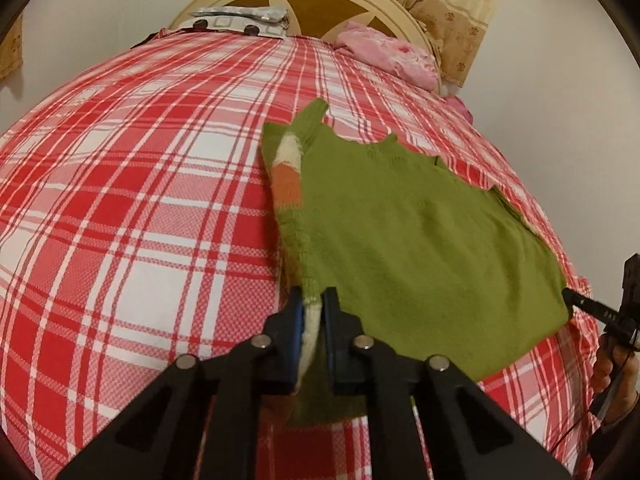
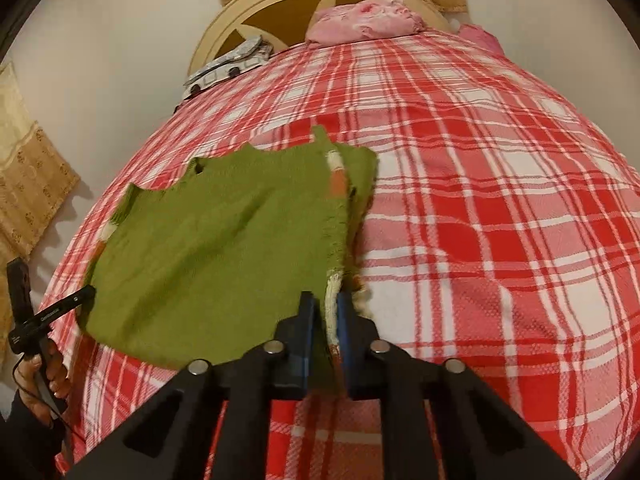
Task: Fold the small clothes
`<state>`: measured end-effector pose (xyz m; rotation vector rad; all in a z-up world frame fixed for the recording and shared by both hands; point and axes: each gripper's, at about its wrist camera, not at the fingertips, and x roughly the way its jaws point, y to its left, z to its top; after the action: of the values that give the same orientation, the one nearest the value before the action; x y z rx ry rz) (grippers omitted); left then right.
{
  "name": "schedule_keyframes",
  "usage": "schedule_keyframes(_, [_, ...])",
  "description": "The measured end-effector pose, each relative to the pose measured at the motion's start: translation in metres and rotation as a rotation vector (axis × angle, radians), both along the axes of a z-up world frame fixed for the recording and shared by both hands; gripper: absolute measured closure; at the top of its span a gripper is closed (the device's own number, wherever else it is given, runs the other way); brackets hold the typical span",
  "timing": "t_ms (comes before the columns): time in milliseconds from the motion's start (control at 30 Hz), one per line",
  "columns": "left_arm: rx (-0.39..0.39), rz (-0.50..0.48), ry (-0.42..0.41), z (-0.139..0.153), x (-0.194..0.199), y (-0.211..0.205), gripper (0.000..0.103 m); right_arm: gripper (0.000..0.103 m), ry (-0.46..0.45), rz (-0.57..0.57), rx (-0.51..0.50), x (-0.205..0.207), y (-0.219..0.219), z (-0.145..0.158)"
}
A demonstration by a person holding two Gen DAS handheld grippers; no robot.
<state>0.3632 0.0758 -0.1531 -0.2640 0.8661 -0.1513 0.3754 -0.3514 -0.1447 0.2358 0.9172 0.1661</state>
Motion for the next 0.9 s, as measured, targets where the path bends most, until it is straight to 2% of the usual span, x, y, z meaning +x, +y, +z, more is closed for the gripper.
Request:
schedule_keyframes(133, [0.017,0.023,0.008,-0.003,0.001,0.001,0.093,0.092,-0.014,-0.013,-0.025,-0.003,0.002,0.001])
schedule_keyframes(267, [0.02,0.04,0.012,-0.002,0.004,-0.002,0.076,0.081,-0.004,-0.036,-0.001,-0.002,-0.003,-0.003])
schedule_keyframes(367, [0.025,0.058,0.016,-0.002,0.007,-0.002,0.049,0.08,-0.007,-0.025,-0.007,0.0,0.001,-0.003])
schedule_keyframes(400, [0.024,0.069,0.012,-0.002,0.007,-0.001,0.048,0.079,-0.01,-0.026,-0.013,0.0,0.002,-0.002])
schedule_keyframes(467, [0.015,0.058,0.006,-0.001,0.008,-0.001,0.048,0.067,-0.013,-0.027,-0.012,0.001,0.002,-0.002])
schedule_keyframes(533, [0.036,0.041,-0.002,-0.001,0.008,-0.006,0.056,0.067,-0.008,-0.012,0.005,0.003,0.003,-0.004])
schedule_keyframes(567, [0.049,0.032,-0.008,-0.001,0.007,-0.008,0.068,0.067,-0.005,-0.01,-0.009,0.003,0.004,-0.005])
schedule_keyframes(600, [0.065,0.016,-0.008,-0.001,0.007,-0.011,0.084,0.067,0.0,-0.003,-0.034,0.003,0.007,-0.007])
schedule_keyframes(633, [0.082,0.014,-0.011,-0.002,0.007,-0.013,0.088,0.068,0.004,0.005,-0.044,0.003,0.009,-0.008])
schedule_keyframes(667, [0.091,0.012,-0.021,-0.001,0.005,-0.013,0.094,0.083,0.005,0.01,-0.048,0.002,0.01,-0.009])
schedule_keyframes(733, [0.098,0.002,-0.034,0.002,0.002,-0.011,0.098,0.096,-0.007,0.013,-0.068,-0.001,0.012,-0.008])
schedule_keyframes(900, [0.042,0.009,-0.062,0.016,-0.014,0.007,0.098,0.097,-0.072,0.006,-0.034,-0.017,0.005,0.009])
